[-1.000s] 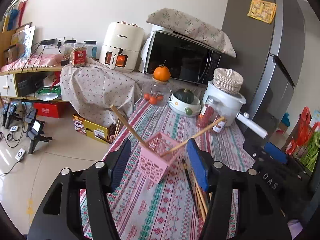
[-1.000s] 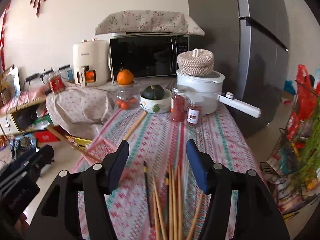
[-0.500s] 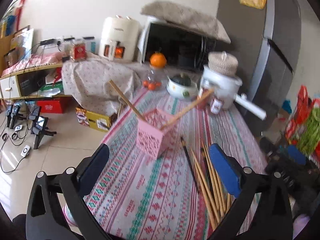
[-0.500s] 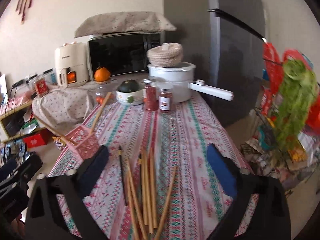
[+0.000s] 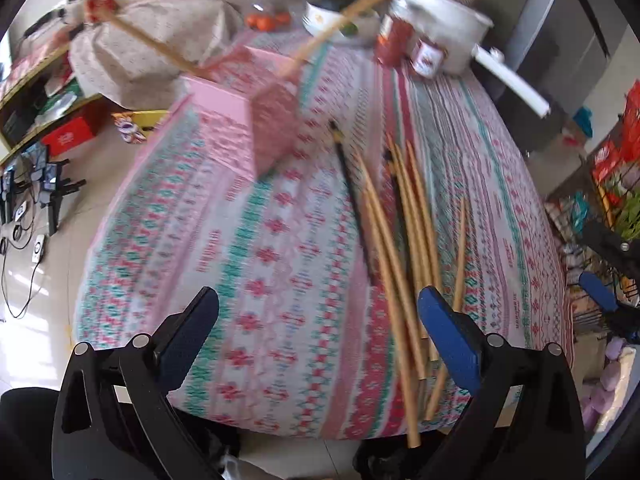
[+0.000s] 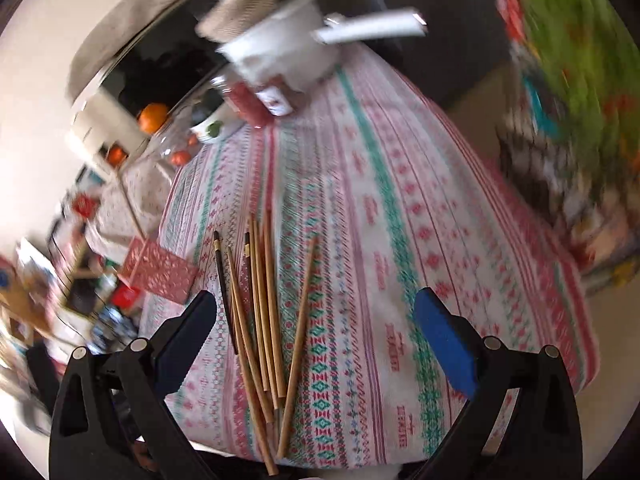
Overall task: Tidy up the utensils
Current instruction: 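Move the left tool back to the pile and grasp another chopstick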
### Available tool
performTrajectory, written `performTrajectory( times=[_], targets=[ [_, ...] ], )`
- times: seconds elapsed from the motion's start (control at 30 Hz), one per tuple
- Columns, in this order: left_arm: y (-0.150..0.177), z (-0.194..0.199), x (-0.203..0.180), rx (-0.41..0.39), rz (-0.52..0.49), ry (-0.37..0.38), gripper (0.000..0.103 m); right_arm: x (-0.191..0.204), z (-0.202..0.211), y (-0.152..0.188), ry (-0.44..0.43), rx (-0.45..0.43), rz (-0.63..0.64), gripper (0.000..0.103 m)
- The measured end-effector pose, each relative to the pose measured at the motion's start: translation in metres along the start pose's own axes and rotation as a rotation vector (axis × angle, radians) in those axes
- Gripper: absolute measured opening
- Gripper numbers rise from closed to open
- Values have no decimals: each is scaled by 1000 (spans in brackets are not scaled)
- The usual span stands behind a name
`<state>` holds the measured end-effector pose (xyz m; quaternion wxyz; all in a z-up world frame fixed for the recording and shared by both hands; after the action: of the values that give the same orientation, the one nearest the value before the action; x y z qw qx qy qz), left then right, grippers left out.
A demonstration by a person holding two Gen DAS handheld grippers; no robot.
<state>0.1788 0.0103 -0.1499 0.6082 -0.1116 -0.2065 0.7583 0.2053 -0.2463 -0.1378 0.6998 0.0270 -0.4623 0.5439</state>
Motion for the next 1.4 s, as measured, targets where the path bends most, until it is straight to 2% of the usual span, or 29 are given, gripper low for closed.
performTrajectory(
  times=[0.1,0.17,0.27,0.3,0.33,0.4,0.57,0.7,0.8,1.0,1.13,1.2,1.3,1.4],
  targets=[
    [-10,-7,-24,24,-25,11,95,-17,10,-2,-106,-14,-146,96],
    [-20,-12,-48,30,-58,30,94,-25,18,-5,-138,-36,-199,96],
    [-36,-22,-79,62,-102,60,81,-33,26,-6,-165,-62,-241,96],
    [-42,-28,-89,78,-109,71,71,-35,29,-8,-181,-68,-252,96],
    [-50,-37,-99,103,-117,76,68,-36,31,-11,-192,-70,-260,96],
    [-64,-51,-111,137,-125,75,54,-39,32,-10,-206,-72,-270,96],
    [-92,-85,-127,219,-134,72,43,-37,32,-9,-222,-42,-235,96],
    [-104,-104,-128,242,-130,63,36,-37,38,-10,-256,-57,-235,96],
    [-111,-112,-132,224,-143,68,30,-38,40,-11,-283,-54,-247,96],
    [-117,-126,-148,207,-193,39,28,-40,39,-11,-289,-54,-251,96],
    [-121,-130,-159,172,-258,-51,19,-51,40,-12,-250,-71,-272,96],
    [-123,-132,-172,156,-278,-51,5,-56,38,-11,-234,-73,-286,96],
    [-119,-130,-182,114,-289,-57,5,-61,32,-11,-203,-65,-298,96],
    [-107,-112,-177,72,-243,17,4,-64,25,-9,-165,-52,-303,96]
  ],
)
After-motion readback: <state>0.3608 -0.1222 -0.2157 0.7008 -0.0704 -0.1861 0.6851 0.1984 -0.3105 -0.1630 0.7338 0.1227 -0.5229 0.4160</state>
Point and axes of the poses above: each gripper's, at about its wrist camera, not at the fingertips, and z roughly against the way its jaws point, x to its left, y to its underside, the point moved 7 cm from there along -z, roughly the way its jaws point, and after that the axes turned 14 degrees about -y, right-handed, at the moved point
